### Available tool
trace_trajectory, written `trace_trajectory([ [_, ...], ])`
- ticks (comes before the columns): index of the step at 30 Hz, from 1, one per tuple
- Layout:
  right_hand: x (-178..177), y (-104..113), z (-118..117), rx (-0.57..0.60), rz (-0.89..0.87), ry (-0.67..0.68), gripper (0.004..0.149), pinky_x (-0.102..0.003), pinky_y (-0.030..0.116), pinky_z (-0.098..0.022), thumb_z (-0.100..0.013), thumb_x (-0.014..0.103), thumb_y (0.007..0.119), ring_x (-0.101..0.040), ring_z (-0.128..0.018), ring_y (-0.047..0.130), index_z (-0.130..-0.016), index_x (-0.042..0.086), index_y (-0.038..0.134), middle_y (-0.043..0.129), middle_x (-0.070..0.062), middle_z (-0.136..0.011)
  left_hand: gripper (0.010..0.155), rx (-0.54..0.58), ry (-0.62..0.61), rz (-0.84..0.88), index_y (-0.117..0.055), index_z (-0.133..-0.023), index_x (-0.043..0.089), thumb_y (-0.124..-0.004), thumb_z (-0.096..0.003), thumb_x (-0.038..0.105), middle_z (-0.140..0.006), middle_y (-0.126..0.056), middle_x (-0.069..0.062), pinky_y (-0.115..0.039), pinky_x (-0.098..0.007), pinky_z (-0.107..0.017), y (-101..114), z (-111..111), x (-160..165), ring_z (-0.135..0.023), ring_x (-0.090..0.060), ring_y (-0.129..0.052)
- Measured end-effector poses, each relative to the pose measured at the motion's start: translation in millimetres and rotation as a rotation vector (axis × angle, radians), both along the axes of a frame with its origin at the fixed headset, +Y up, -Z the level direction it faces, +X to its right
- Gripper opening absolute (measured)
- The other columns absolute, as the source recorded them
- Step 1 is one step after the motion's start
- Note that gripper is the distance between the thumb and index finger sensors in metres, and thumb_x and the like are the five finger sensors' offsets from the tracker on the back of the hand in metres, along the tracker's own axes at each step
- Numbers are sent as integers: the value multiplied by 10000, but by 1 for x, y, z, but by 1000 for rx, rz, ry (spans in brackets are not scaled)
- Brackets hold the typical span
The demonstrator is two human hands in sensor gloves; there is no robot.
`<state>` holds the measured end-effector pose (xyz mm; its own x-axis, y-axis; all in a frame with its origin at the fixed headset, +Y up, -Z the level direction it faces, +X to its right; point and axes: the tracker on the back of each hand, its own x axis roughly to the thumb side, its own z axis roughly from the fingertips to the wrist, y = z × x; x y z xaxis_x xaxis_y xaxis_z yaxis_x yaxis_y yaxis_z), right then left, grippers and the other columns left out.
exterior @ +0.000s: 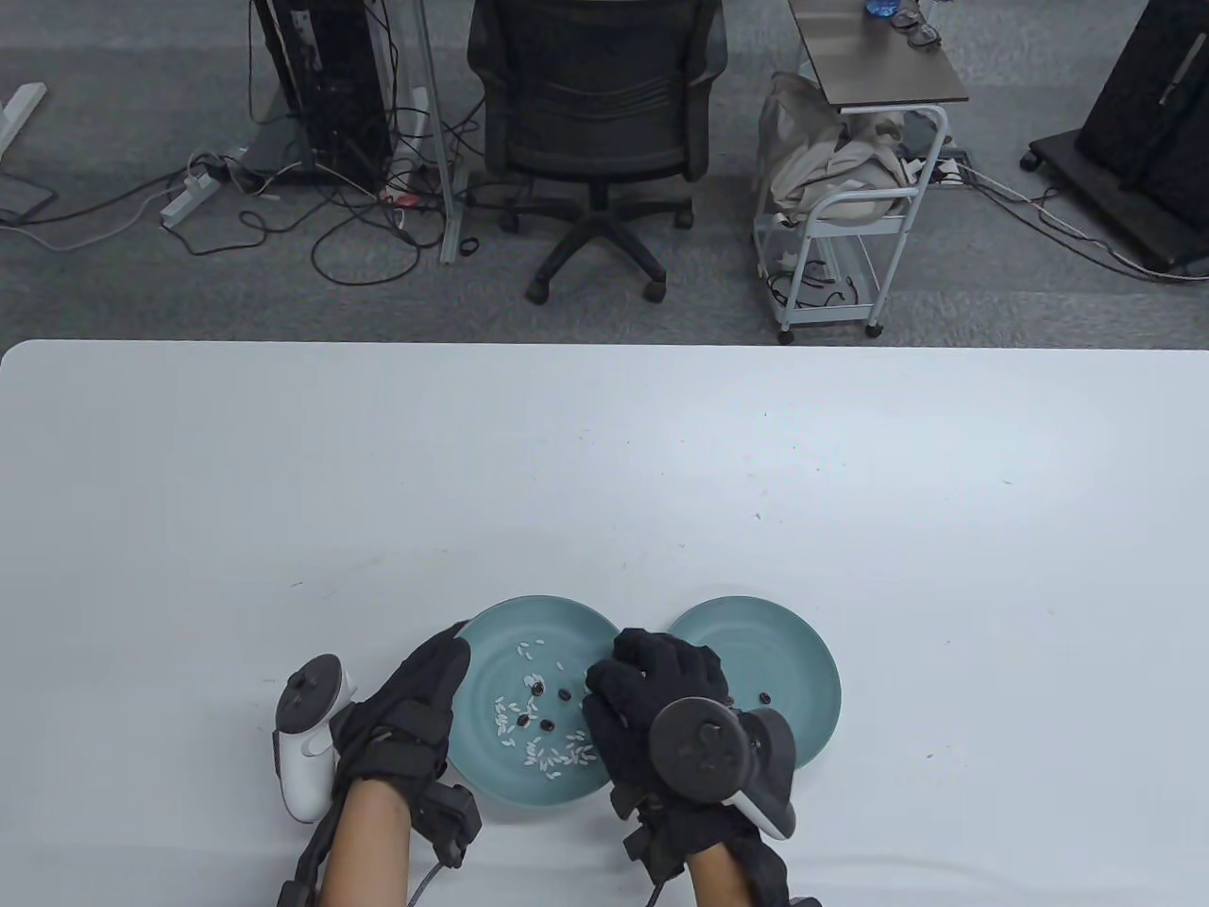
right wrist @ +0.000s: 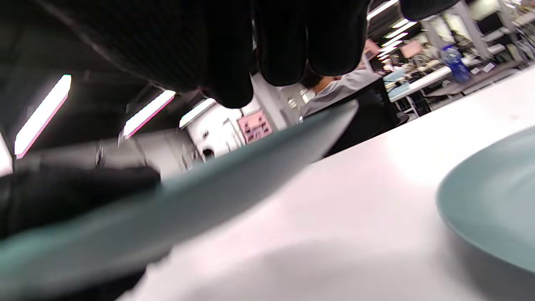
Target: Pick coffee beans with hand pinch into plate
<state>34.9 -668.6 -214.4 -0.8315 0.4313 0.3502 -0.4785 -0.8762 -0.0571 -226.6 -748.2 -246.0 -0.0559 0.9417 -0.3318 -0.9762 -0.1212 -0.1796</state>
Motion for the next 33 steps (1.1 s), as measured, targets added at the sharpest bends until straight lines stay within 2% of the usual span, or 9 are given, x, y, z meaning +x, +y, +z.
trace_trajectory([
  [2, -11, -2, 2, -32, 54, 30, 424, -741, 476, -689, -513, 418, 771, -470, -977, 632, -891, 232, 819, 627, -143, -1066, 536, -2, -6, 1, -514, -1181, 135, -595, -699, 357, -946, -871, -220, -896, -475, -478, 0, 0, 1, -699, -358, -989],
  [6, -21, -1, 4, -31, 47, 64, 417, -743, 470, -689, -514, 413, 773, -478, -981, 622, -886, 233, 827, 626, -150, -1067, 538, -11, -20, 9, -512, -1182, 135, -594, -699, 358, -947, -870, -220, -894, -477, -479, -1, -2, 2, -700, -362, -987],
  [12, -30, -2, 7, 5, 138, 57, 406, -743, 473, -688, -511, 398, 781, -475, -981, 629, -878, 232, 834, 635, -144, -1065, 540, -17, -26, 11, -510, -1183, 131, -592, -700, 358, -948, -868, -222, -895, -478, -480, -2, -4, 3, -701, -363, -987],
  [23, -43, -5, 8, 0, 200, 71, 401, -750, 461, -688, -512, 395, 783, -477, -981, 629, -873, 230, 837, 631, -146, -1067, 541, -11, -45, 1, -509, -1184, 131, -592, -699, 357, -946, -870, -226, -896, -478, -479, -1, -2, 2, -700, -364, -990],
  [27, -50, -6, 11, 41, 325, 63, 397, -750, 459, -689, -511, 400, 784, -472, -985, 627, -868, 237, 841, 644, -137, -1062, 543, -17, -48, -5, -507, -1185, 130, -593, -699, 356, -946, -870, -228, -896, -479, -479, -2, -2, 2, -700, -365, -989],
  [33, -53, -6, 10, 19, 337, 73, 383, -755, 452, -688, -513, 405, 786, -475, -986, 626, -860, 254, 848, 645, -139, -1065, 543, -15, -59, -17, -508, -1185, 131, -593, -699, 358, -949, -866, -231, -894, -482, -481, -2, -1, 1, -702, -370, -987],
])
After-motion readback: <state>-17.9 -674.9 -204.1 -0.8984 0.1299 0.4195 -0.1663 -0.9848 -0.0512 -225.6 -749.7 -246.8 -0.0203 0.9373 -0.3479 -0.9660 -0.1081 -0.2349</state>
